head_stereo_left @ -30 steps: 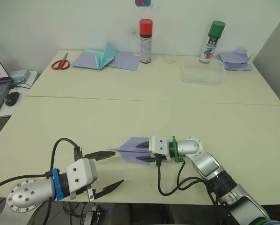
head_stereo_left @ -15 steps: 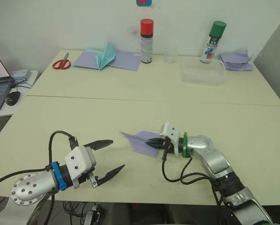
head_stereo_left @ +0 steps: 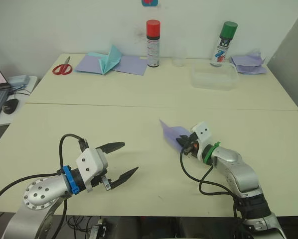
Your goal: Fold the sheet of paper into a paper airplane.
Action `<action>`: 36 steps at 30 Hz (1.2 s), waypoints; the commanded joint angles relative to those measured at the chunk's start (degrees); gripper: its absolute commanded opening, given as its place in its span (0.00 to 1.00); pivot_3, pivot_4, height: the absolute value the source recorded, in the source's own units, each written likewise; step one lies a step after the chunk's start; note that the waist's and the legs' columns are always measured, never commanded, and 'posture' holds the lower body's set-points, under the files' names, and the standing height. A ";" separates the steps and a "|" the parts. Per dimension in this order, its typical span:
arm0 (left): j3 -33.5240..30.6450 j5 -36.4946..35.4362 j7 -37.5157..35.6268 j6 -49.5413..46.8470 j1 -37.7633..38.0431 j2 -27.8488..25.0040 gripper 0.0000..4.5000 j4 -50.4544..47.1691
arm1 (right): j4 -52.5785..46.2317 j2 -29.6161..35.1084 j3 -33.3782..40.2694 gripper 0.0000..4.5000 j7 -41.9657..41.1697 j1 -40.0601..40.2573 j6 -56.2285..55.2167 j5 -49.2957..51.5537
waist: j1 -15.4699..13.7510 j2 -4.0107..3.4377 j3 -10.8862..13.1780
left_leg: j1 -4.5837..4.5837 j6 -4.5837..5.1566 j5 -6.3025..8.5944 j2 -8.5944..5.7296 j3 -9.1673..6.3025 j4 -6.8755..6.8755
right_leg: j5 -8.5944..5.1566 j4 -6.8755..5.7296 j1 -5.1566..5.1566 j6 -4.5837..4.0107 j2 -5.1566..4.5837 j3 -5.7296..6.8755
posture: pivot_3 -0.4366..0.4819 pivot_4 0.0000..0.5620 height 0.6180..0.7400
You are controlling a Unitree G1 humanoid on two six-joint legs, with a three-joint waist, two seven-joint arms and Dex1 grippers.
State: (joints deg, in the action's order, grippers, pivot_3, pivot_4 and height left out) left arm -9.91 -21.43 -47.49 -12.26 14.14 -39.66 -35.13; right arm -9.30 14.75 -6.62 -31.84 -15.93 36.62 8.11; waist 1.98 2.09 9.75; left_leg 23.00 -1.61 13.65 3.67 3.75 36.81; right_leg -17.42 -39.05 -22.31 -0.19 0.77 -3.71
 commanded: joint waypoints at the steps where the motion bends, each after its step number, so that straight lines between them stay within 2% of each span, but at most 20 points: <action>1: -0.23 -1.04 -0.35 0.42 -1.00 -0.03 1.00 0.19 | -6.09 2.87 0.70 0.46 -1.12 -0.98 2.07 1.62 | -0.03 0.00 0.00 | 0.00 0.00 0.00 -0.01 0.01 0.01 | -0.01 0.00 0.00 0.02 0.00 -0.01 | 0.48 0.27 1.00; 4: 0.17 -0.93 -1.01 0.91 -1.88 -0.12 1.00 0.71 | -11.17 6.44 1.45 0.69 -4.23 -2.37 7.60 5.01 | -0.09 0.00 0.00 | 0.02 0.00 0.00 -0.04 0.02 0.02 | -0.03 0.02 0.01 0.12 -0.01 -0.04 | 0.48 0.27 1.00; 8: 1.68 -0.73 -2.94 1.51 -4.97 -1.04 1.00 1.66 | -15.40 13.49 1.49 0.69 -10.61 -7.25 14.99 10.77 | -0.08 -0.01 0.01 | 0.02 0.00 0.00 -0.02 0.00 0.03 | -0.12 0.01 0.01 0.28 0.00 -0.03 | 0.48 0.27 1.00; 12: 2.61 -0.55 -3.85 0.78 -10.33 -1.69 1.00 5.17 | -10.82 15.18 0.23 0.69 -11.92 -16.93 27.34 15.42 | 0.03 -0.01 0.01 | -0.01 0.01 0.00 0.00 -0.01 0.04 | -0.11 0.00 0.01 0.26 0.04 -0.03 | 0.48 0.27 1.00; 16: 3.94 -0.69 -3.80 -0.11 -13.57 -1.61 1.00 5.94 | -6.10 16.61 -6.16 0.69 -13.35 -22.83 27.47 13.61 | -0.01 0.00 0.00 | 0.02 0.02 0.00 0.00 -0.02 0.03 | 0.02 0.01 0.00 0.04 0.06 -0.03 | 0.48 0.27 1.00; 21: 4.83 -2.27 -3.98 -3.22 -12.76 -2.50 1.00 1.94 | -3.78 16.67 -10.93 0.69 -13.70 -24.00 26.52 12.73 | -0.08 0.00 0.00 | 0.39 0.02 0.02 -0.03 -0.05 0.06 | -0.01 0.06 -0.28 0.10 0.03 -0.05 | 0.48 0.27 1.00; 24: 4.87 -2.87 -3.02 -4.97 -12.61 -2.25 1.00 0.09 | -0.63 15.91 -12.66 0.56 -13.28 -24.97 24.55 11.53 | -0.10 0.00 -0.01 | 1.03 0.00 -0.01 -0.04 -0.09 0.19 | 0.01 -0.14 -0.93 0.11 0.04 -0.04 | 0.48 0.27 1.00; 26: 4.91 -3.29 -2.21 -6.22 -12.47 -1.88 1.00 -1.17 | 1.64 15.31 -13.21 0.40 -12.81 -25.63 23.02 10.52 | -0.08 0.00 -0.01 | 1.01 0.00 -0.01 -0.04 -0.09 0.23 | 0.02 -0.19 -0.94 0.11 0.04 -0.05 | 0.48 0.27 1.00; 36: 4.92 -4.31 0.05 -8.43 -12.31 -1.40 1.00 -3.74 | 7.59 14.03 -13.75 0.40 -12.76 -26.81 19.57 7.36 | -0.10 0.00 -0.01 | 0.95 0.00 -0.01 -0.07 -0.11 0.25 | 0.02 -0.38 -0.94 0.11 0.04 -0.04 | 0.48 0.27 1.00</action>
State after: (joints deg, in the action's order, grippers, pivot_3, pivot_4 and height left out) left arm -4.69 -24.78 -47.94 -20.95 1.91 -41.11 -36.24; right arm -1.49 28.80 -20.70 -44.74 -41.59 57.59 16.28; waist 1.88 2.10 9.74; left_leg 23.94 -1.61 13.64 3.59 3.64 37.06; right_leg -17.41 -39.43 -23.24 -0.08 0.81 -3.75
